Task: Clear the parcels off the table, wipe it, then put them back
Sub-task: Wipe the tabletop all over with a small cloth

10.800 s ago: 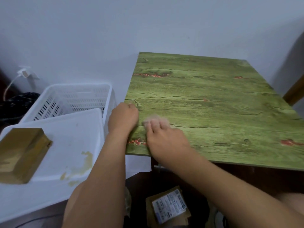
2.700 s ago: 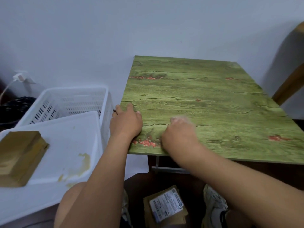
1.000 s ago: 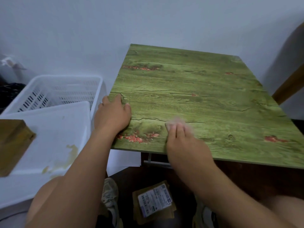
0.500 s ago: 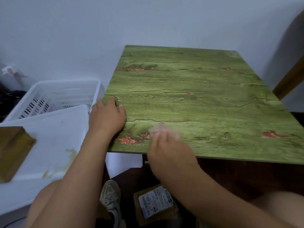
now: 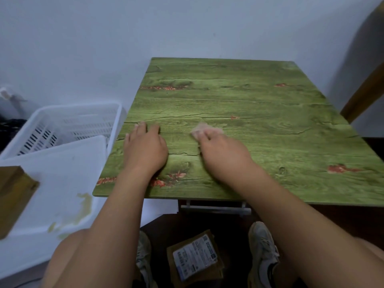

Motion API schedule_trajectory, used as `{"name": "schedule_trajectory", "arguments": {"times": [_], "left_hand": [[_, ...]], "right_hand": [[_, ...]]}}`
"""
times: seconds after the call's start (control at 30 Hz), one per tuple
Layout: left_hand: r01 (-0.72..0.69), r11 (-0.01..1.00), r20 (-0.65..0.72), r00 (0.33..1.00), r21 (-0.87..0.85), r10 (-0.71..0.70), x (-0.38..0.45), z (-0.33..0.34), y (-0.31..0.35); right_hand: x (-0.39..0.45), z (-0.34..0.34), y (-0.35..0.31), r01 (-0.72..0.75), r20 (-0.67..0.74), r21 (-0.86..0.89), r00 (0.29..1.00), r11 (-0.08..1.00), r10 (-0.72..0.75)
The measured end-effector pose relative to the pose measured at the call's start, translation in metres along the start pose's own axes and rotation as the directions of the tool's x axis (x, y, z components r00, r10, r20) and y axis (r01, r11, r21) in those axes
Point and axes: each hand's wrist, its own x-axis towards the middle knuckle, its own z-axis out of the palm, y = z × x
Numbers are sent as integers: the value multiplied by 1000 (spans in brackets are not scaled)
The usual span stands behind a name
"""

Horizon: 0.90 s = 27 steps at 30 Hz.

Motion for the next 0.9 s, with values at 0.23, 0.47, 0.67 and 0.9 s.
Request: {"name": "schedule_trajectory", "arguments": {"times": [0.23,0.47,0.67,0.9], "left_hand": [[-30,999,-15,999,18,30,1,3,0],[-65,998,-34,997,17,66,-3,5,0],[-66,997,-28,997,-27,65,-6,4,0],[-76,996,-18,997,-44,75,-7,2,-2]], "right_hand": [[18,1,-6,174,-42,82,984,981,-171],[25,12,2,73,135,95,987,993,-86],[31,13,20,-119,102,151,989,981,105],[28,16,28,-76,96,217,994,973,56]]}}
